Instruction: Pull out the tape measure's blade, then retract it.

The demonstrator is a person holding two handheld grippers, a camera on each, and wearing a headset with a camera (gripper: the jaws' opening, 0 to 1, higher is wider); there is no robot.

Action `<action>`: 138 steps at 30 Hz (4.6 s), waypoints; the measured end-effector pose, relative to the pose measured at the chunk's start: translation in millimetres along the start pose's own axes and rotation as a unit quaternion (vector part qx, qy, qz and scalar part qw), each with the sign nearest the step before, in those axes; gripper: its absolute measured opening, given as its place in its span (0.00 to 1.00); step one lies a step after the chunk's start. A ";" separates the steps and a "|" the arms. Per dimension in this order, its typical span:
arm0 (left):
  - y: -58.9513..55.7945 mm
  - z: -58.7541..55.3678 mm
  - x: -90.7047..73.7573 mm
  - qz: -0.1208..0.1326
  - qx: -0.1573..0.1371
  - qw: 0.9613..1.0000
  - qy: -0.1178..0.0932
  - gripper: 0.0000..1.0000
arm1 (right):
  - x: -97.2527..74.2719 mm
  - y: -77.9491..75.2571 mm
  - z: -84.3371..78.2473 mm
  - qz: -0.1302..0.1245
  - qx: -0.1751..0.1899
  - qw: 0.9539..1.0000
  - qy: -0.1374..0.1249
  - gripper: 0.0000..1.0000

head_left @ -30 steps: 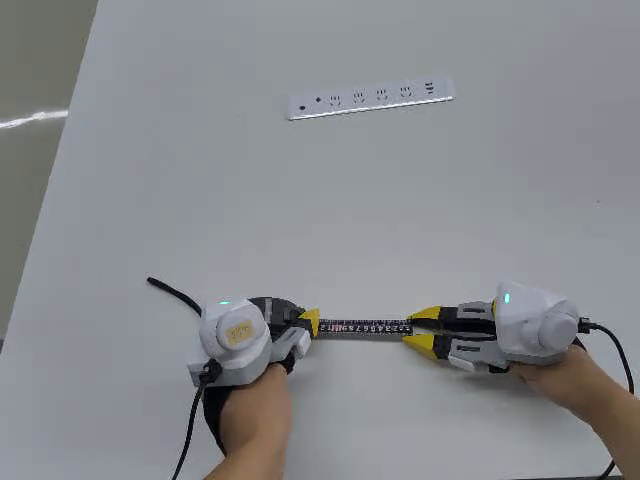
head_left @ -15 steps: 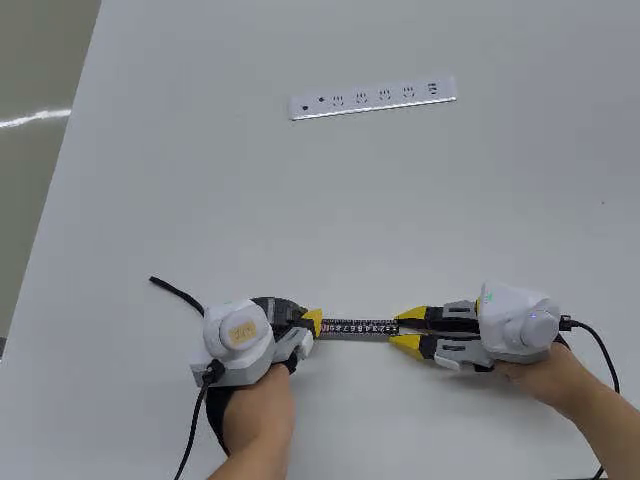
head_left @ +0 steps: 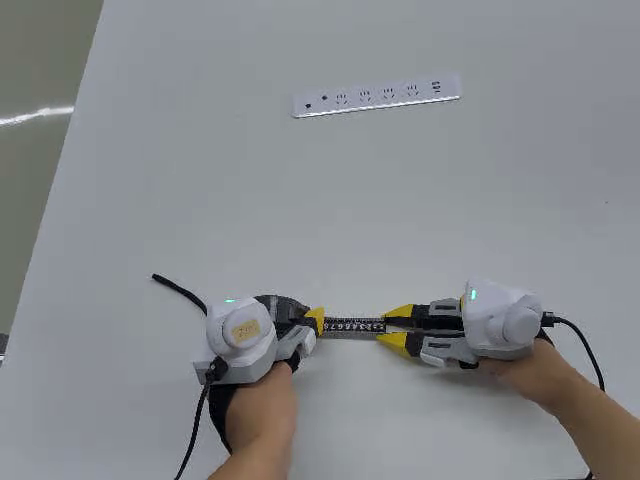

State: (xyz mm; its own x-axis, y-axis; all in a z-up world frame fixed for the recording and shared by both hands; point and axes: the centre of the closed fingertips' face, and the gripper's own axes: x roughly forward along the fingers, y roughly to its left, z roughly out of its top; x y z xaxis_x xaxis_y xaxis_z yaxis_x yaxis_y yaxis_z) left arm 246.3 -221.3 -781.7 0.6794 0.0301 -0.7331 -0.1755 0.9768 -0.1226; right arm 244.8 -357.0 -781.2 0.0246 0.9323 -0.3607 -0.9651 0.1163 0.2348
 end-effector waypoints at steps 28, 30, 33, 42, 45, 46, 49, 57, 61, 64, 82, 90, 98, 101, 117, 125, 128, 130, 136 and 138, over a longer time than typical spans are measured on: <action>-0.3 0.1 0.0 -0.002 -0.001 1.000 -0.003 0.72 | 34.8 9.1 10.4 0.020 -0.016 1.000 0.002 0.13; -0.3 0.1 0.0 -0.002 -0.001 1.000 -0.003 0.72 | 36.3 9.8 10.9 0.020 -0.019 1.000 0.002 0.13; -0.4 0.0 -0.2 -0.002 -0.001 1.000 -0.002 0.72 | 39.6 10.2 12.4 0.020 -0.019 1.000 0.001 0.13; -0.4 -0.1 -0.5 -0.005 -0.003 1.000 -0.001 0.72 | 49.3 11.8 15.1 0.024 -0.027 0.999 0.003 0.13; -0.4 -0.3 -0.7 -0.005 -0.003 1.000 -0.002 0.72 | 51.7 12.1 15.9 0.026 -0.028 0.999 0.003 0.13; -0.3 -0.2 -0.7 -0.006 -0.004 1.000 -0.001 0.72 | 52.9 12.1 16.5 0.027 -0.029 0.999 0.003 0.13; -0.3 -0.4 -0.9 -0.007 -0.006 1.000 -0.001 0.72 | 56.4 13.8 18.1 0.031 -0.031 0.999 0.003 0.13; 0.1 -0.9 -1.1 -0.010 -0.012 1.000 0.002 0.72 | 67.2 16.0 21.5 0.037 -0.038 0.999 0.005 0.13; 0.0 -0.9 -1.3 -0.010 -0.013 1.000 0.002 0.72 | 69.3 16.9 21.9 0.040 -0.039 0.998 0.005 0.13; 0.1 -0.8 -1.5 -0.011 -0.015 1.000 0.002 0.72 | 70.9 16.9 22.1 0.041 -0.040 0.998 0.005 0.13; 1.0 0.3 -2.0 -0.017 -0.027 0.999 0.002 0.72 | 83.1 20.2 23.9 0.047 -0.054 0.997 0.007 0.13; 1.0 0.4 -2.0 -0.018 -0.026 0.999 0.000 0.72 | 82.9 18.7 24.3 0.049 -0.055 0.997 0.006 0.13; 1.3 0.4 -2.0 -0.018 -0.027 0.999 0.000 0.72 | 82.7 17.8 24.7 0.047 -0.051 0.998 0.005 0.13; 1.4 0.6 -2.1 -0.018 -0.028 0.999 0.000 0.73 | 82.3 17.7 25.4 0.046 -0.046 0.998 0.004 0.14; -1.0 -0.1 -3.4 -0.042 0.005 0.999 -0.001 0.73 | 81.8 18.3 26.7 0.045 -0.042 0.998 -0.001 0.24; -2.3 -1.7 -3.5 -0.059 0.033 0.998 0.000 0.73 | 82.0 21.9 26.4 0.048 -0.042 0.998 -0.002 0.28; -3.0 -1.2 -4.3 -0.066 0.035 0.997 -0.001 0.73 | 82.1 22.1 26.8 0.047 -0.040 0.998 -0.003 0.29; -2.8 -1.2 -4.8 -0.068 0.046 0.997 -0.001 0.73 | 82.1 22.0 26.9 0.047 -0.040 0.998 -0.004 0.29; -7.4 1.8 -4.5 -0.079 0.057 0.995 -0.010 0.79 | 81.9 21.6 27.1 0.045 -0.037 0.998 -0.005 0.29; -7.6 1.5 -5.4 -0.080 0.056 0.995 -0.010 0.79 | 81.9 21.8 27.2 0.045 -0.037 0.998 -0.005 0.29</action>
State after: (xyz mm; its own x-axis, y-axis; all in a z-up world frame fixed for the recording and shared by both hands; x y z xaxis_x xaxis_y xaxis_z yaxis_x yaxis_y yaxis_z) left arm 245.0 -228.6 -775.8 0.7059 -0.1255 -0.6971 0.0160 0.9868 -0.1614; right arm 232.9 -268.8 -781.1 -0.0606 0.9412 -0.3324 -0.9799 0.0073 0.1992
